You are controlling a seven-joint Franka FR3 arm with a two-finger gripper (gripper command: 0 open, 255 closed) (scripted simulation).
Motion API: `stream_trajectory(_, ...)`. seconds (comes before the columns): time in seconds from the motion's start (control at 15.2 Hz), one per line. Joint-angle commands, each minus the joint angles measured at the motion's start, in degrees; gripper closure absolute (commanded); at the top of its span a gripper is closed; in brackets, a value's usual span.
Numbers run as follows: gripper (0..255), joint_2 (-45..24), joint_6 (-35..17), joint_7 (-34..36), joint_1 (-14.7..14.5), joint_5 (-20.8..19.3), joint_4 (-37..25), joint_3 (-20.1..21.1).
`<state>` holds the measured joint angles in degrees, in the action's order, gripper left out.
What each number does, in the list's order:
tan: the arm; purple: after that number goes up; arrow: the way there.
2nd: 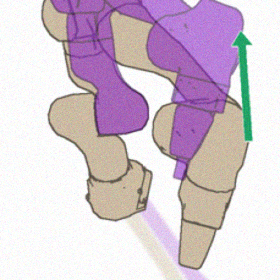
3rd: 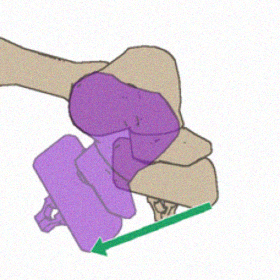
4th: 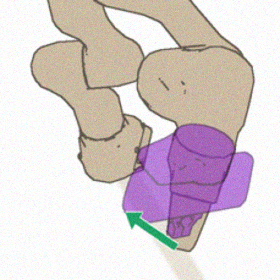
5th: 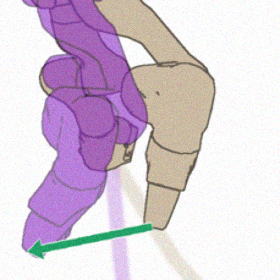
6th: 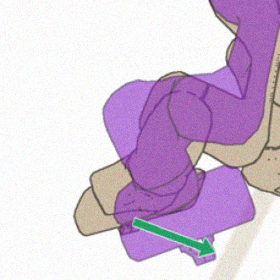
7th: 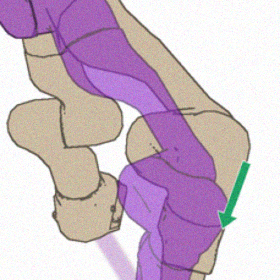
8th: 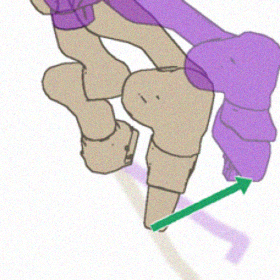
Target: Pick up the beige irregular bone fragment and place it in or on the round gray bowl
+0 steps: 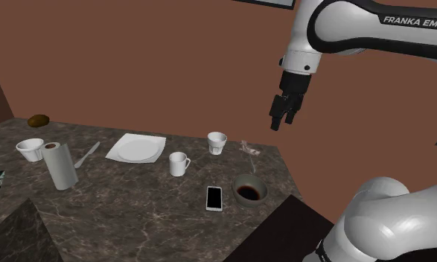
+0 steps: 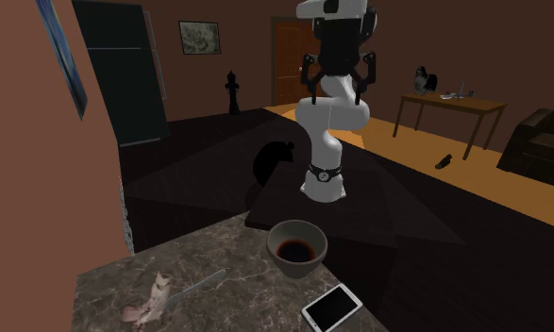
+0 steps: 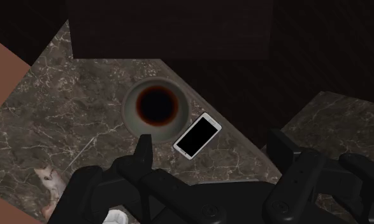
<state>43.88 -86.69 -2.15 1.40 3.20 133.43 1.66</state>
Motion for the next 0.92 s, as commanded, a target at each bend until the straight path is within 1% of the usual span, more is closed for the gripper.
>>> stream_trajectory(0.0,0,0.0,0.0,0.0,0.0,0.0,0.0,0.0)
stream_trajectory(0.46,0,-7.4,-11.6,-5.8,2.0,-3.2,3.9,-4.9)
stream_trajectory(0.86,0,-16.6,-21.3,-10.7,3.5,-4.7,4.2,-9.0)
